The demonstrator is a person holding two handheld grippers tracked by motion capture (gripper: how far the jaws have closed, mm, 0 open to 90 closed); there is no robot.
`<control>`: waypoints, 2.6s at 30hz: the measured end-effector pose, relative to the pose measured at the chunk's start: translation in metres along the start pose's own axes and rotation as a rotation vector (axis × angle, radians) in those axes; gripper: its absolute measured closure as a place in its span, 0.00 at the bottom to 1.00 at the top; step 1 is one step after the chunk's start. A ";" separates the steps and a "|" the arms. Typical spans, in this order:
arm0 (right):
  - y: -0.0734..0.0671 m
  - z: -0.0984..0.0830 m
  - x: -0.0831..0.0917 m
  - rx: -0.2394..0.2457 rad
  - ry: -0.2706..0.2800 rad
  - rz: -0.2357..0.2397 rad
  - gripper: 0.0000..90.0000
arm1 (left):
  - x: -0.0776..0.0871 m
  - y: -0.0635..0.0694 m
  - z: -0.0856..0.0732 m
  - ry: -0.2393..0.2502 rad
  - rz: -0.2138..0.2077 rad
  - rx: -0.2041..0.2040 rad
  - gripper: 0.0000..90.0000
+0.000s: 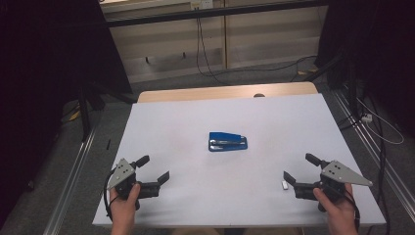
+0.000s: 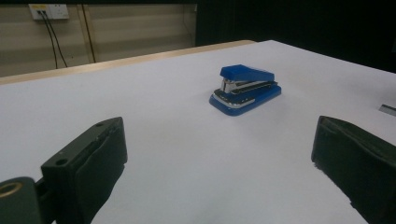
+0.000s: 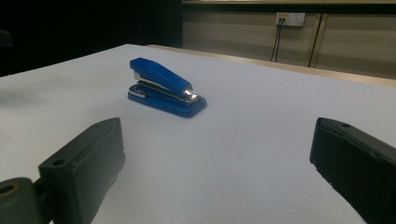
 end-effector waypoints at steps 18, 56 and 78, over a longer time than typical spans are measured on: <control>0.001 0.000 -0.001 0.003 0.002 -0.016 0.03 | -0.015 0.004 0.006 -0.010 -0.048 0.007 0.04; 0.000 -0.001 -0.004 0.012 -0.016 -0.008 0.03 | -0.086 0.003 0.024 -0.061 -0.145 0.022 0.03; -0.001 -0.001 -0.004 0.016 -0.021 -0.009 0.04 | -0.135 -0.008 0.030 -0.103 -0.163 -0.006 0.05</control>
Point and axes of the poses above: each handheld gripper's, and its own axes: x roughly backward along the jaws, z roughly out of its top, y roughly to its right, the point moved 4 cm from there along -x, roughly forward along the jaws, and after that the axes turned 11 degrees about -z, right-handed, at the moved point
